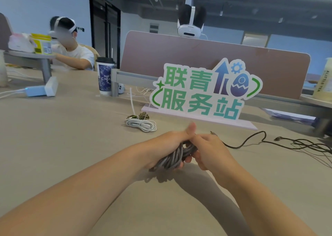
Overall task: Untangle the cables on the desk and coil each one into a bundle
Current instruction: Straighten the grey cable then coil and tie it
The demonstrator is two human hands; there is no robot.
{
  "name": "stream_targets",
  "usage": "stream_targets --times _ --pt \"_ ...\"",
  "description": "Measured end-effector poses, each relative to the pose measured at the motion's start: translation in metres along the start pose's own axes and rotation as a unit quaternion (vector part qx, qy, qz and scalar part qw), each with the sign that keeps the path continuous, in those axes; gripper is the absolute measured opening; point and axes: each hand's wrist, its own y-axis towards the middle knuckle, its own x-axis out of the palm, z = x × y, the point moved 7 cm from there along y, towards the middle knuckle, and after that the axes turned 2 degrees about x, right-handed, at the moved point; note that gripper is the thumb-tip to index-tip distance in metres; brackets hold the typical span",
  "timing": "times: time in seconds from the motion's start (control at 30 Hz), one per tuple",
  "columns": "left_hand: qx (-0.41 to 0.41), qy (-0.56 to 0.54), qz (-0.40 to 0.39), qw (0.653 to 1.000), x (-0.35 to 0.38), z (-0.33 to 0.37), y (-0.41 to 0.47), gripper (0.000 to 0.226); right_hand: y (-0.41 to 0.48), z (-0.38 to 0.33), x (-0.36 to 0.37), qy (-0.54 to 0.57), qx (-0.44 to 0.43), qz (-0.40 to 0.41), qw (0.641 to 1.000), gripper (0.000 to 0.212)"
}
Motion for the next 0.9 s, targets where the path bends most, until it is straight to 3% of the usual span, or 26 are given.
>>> stream_targets --times 0.1,0.23,0.37,0.47,0.7,0.77,0.9 --pt "0.005 0.003 -0.050 0.999 -0.001 0.002 -0.001 0.040 0.001 0.000 -0.005 0.013 0.002 0.016 1.000 0.038" --pt "-0.013 0.080 -0.054 0.995 -0.010 0.003 -0.006 0.004 0.002 0.001 -0.005 0.003 0.006 0.029 1.000 0.038" --pt "-0.048 0.183 -0.065 0.980 -0.011 -0.006 -0.007 0.012 0.007 0.007 -0.013 0.005 0.013 0.075 0.997 0.038" --pt "-0.012 0.213 -0.039 0.976 -0.011 -0.003 -0.003 0.011 0.009 0.011 -0.018 0.010 0.020 0.082 0.996 0.040" --pt "0.023 0.192 -0.021 0.981 -0.011 0.001 0.000 0.008 0.010 0.009 -0.016 0.062 0.019 0.060 0.996 0.027" --pt "0.022 0.177 -0.009 0.984 -0.011 0.001 0.001 0.008 0.011 0.009 -0.017 0.063 0.016 0.065 0.996 0.031" --pt "-0.001 0.196 0.043 0.980 -0.005 0.000 0.002 0.029 0.011 0.013 -0.025 0.055 0.033 0.094 0.994 0.037"
